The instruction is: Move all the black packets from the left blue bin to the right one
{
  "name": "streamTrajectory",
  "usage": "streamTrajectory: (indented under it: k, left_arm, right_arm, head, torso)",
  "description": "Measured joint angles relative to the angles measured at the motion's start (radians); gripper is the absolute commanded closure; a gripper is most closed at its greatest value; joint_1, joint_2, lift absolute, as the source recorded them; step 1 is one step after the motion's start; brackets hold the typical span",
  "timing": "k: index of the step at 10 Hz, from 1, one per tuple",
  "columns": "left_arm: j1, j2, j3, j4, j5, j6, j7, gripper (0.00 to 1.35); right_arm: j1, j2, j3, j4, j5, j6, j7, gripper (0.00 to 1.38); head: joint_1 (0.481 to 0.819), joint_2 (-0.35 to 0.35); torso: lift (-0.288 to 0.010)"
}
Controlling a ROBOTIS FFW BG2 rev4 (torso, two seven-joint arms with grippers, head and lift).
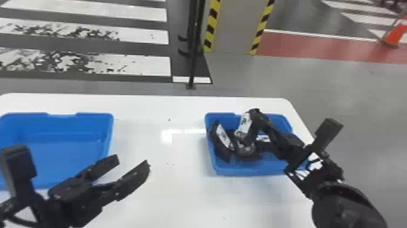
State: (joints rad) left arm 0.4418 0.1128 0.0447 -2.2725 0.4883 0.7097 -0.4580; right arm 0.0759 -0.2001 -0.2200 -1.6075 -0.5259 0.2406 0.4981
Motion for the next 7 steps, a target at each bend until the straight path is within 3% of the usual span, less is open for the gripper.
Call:
streamTrajectory:
  k: [1, 2, 4, 5, 7]
  left_arm:
    - [0.019, -0.01, 0.033, -0.002, 0.002, -0.025, -0.004, 0.16]
    - [0.048, -0.024, 0.075, -0.011, 0.001, -0.07, -0.005, 0.16]
    - [0.134, -0.054, 0.172, -0.049, -0.025, -0.203, -0.005, 0.17]
    - [0.187, -0.066, 0.211, -0.061, -0.037, -0.283, -0.005, 0.17]
    - [0.296, -0.102, 0.269, -0.068, -0.078, -0.406, -0.002, 0.17]
  right_arm:
    - [-0.006, -0.02, -0.004, 0.033, -0.015, 0.002, -0.002, 0.18]
    - [0.008, -0.033, -0.007, 0.033, -0.017, -0.001, -0.002, 0.04]
    - [0.105, -0.03, -0.015, -0.087, 0.058, -0.077, -0.037, 0.19]
    - [0.205, -0.011, -0.015, -0.207, 0.112, -0.123, -0.083, 0.21]
    - [0.409, 0.054, -0.015, -0.404, 0.226, -0.219, -0.144, 0.21]
  head:
    - [0.695, -0.232]
    - [0.695, -0.216]
    - [0.695, -0.157]
    - [0.695, -0.136]
    - [0.695, -0.06]
  torso:
    - [-0.14]
    - [-0.14]
    - [-0.14]
    - [-0.14]
    - [-0.14]
